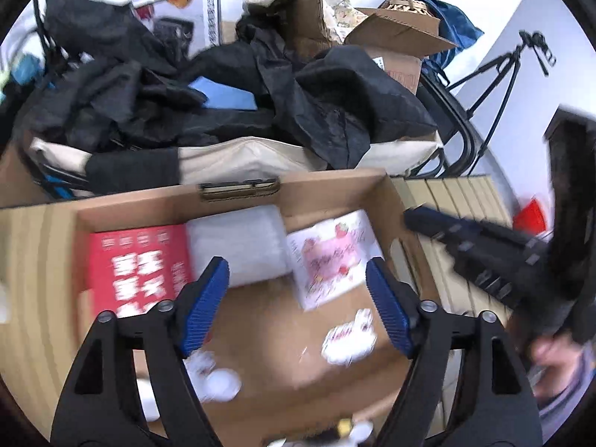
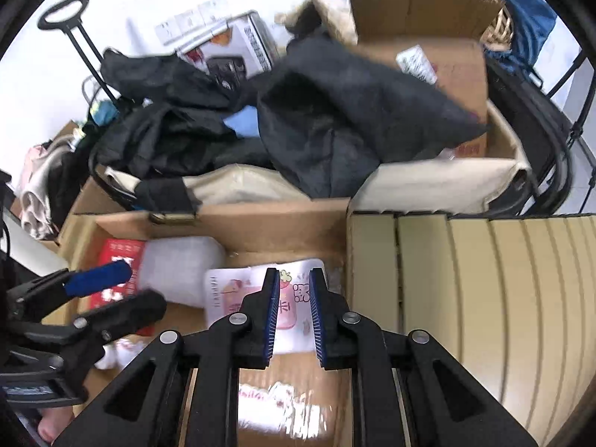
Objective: Organize objects
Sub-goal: 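Lower the pink card into the cardboard tray and open the right gripper, then withdraw the right gripper from the tray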
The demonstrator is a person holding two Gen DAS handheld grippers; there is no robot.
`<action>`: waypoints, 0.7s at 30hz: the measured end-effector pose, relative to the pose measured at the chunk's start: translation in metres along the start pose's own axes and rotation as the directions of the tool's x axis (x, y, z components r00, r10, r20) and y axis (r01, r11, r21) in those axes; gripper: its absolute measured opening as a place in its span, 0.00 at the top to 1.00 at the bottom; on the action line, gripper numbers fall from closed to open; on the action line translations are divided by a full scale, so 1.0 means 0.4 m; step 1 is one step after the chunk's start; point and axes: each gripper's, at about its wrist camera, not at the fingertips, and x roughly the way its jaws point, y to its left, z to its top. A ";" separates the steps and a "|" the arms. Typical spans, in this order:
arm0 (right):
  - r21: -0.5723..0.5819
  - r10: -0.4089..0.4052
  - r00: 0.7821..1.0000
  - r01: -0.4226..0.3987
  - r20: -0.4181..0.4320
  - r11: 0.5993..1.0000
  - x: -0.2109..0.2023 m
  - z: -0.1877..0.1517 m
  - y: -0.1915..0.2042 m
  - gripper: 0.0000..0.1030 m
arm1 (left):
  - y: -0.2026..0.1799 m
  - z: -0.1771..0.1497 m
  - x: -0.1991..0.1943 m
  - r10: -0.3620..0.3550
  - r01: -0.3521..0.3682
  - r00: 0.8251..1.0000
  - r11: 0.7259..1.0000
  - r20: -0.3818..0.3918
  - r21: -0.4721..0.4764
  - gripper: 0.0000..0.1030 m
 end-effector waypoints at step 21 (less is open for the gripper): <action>-0.226 0.061 0.987 -0.027 0.145 0.974 -0.795 -0.439 0.139 0.18 | -0.156 -0.472 -0.798 0.150 -0.184 0.952 0.977 0.266 0.105 0.00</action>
